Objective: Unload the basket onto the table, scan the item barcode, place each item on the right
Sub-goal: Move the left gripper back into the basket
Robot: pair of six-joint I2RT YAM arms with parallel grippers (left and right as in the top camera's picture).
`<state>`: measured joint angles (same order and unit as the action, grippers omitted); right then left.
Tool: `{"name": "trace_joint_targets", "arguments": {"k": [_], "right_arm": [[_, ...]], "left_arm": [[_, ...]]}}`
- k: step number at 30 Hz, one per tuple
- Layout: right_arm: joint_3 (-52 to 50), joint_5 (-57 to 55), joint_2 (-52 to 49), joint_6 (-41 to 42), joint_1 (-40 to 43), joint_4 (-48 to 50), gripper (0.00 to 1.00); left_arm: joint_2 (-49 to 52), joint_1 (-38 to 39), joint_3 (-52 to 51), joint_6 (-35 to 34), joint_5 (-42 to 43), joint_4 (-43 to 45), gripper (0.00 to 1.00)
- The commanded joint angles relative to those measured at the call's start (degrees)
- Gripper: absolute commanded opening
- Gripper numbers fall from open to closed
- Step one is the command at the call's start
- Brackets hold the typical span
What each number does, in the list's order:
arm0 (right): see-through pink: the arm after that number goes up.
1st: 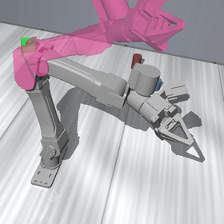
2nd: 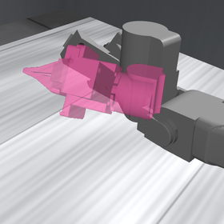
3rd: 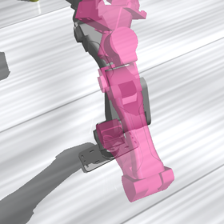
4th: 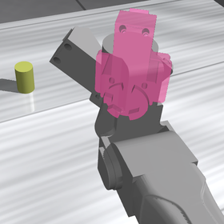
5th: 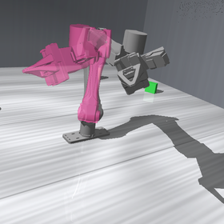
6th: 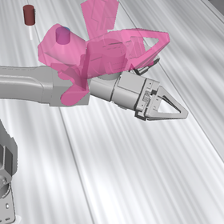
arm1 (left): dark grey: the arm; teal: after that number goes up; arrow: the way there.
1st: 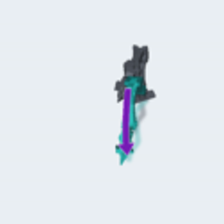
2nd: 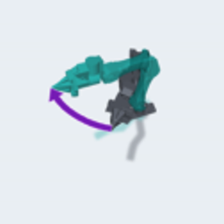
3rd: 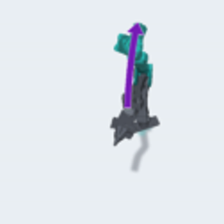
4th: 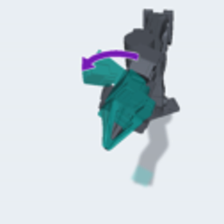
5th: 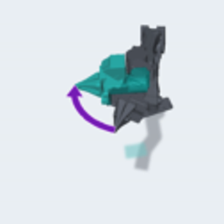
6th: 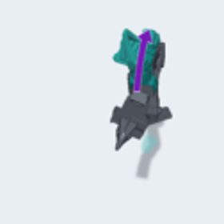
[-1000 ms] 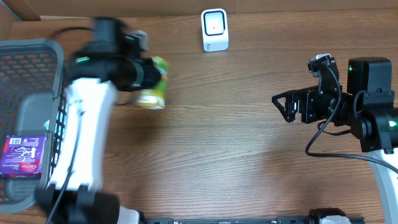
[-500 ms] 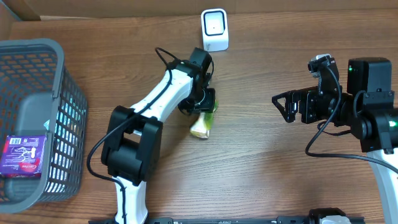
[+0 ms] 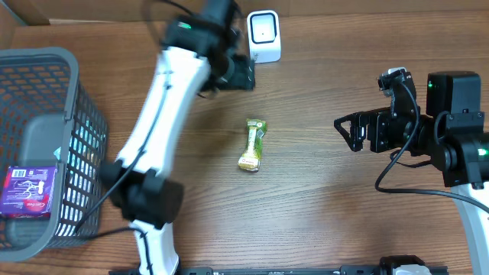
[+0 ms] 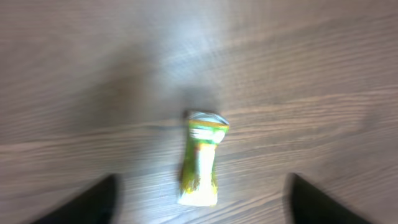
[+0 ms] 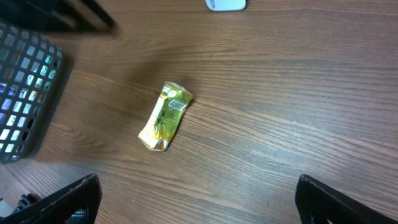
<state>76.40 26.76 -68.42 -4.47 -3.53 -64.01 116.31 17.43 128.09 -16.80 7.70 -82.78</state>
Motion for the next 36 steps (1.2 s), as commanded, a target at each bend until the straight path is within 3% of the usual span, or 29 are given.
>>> {"name": "trace_joint_targets", "arguments": {"k": [1, 8, 12, 17, 23, 36], "right_arm": [[1.18, 0.33, 0.13, 0.17, -0.26, 0.00, 1.00], [1.18, 0.35, 0.15, 0.17, -0.26, 0.02, 1.00], [1.18, 0.35, 0.15, 0.17, -0.26, 0.02, 1.00], [1.11, 0.35, 0.15, 0.17, -0.26, 0.04, 1.00], [0.87, 0.35, 0.09, 0.17, -0.26, 0.24, 1.00], [0.87, 0.33, 0.09, -0.02, -0.26, 0.31, 1.00]], "left_arm": [[-7.89, -6.71, 8.52, 2.01, -4.57, -4.07, 0.99], [-15.02, -28.50, 9.97, 4.98, -4.44, -14.03, 1.00], [-16.13, -42.60, 9.20, 4.04, -0.20, -14.01, 1.00], [-15.82, -55.52, 4.55, 2.21, -1.16, -11.65, 1.00], [-15.82, -60.15, -7.61, 1.53, -2.40, -3.21, 0.99], [-15.80, -60.02, -37.20, 3.08, -1.20, 23.82, 1.00]]}}
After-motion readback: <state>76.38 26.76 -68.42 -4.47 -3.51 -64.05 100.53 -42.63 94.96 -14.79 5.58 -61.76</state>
